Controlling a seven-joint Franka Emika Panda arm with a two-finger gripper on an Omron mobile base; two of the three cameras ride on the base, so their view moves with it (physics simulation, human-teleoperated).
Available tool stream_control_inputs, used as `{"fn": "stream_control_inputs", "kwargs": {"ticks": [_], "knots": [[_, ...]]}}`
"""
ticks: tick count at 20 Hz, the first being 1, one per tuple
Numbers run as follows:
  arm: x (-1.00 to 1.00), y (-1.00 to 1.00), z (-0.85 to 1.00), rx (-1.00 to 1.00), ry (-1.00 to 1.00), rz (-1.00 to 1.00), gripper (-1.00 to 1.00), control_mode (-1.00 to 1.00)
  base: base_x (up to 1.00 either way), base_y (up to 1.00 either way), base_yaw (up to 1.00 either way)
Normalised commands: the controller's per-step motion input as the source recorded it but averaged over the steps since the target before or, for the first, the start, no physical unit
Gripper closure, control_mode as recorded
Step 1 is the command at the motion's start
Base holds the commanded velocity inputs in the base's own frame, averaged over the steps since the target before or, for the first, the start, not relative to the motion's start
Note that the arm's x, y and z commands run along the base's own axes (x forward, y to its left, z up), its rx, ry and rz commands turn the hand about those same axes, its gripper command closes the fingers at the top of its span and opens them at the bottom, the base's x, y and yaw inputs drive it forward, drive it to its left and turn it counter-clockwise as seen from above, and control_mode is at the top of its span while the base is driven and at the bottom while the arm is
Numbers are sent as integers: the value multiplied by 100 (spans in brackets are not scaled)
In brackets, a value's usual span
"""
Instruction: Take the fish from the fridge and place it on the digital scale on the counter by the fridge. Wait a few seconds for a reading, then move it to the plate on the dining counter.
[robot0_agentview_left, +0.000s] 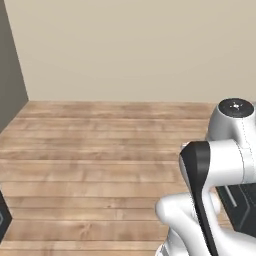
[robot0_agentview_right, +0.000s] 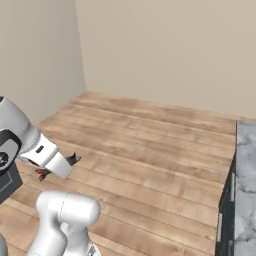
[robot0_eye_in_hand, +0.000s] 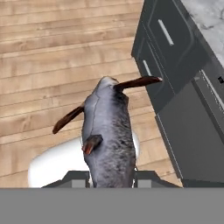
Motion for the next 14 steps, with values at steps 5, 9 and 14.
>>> {"fn": "stream_control_inputs", "kwargs": {"ticks": [5,9,14], "knots": [[0,0,0,0,0,0,100,100,100,0,-8],[0,0,0,0,0,0,100,100,100,0,-14],[0,0,0,0,0,0,100,100,100,4,-18]]}}
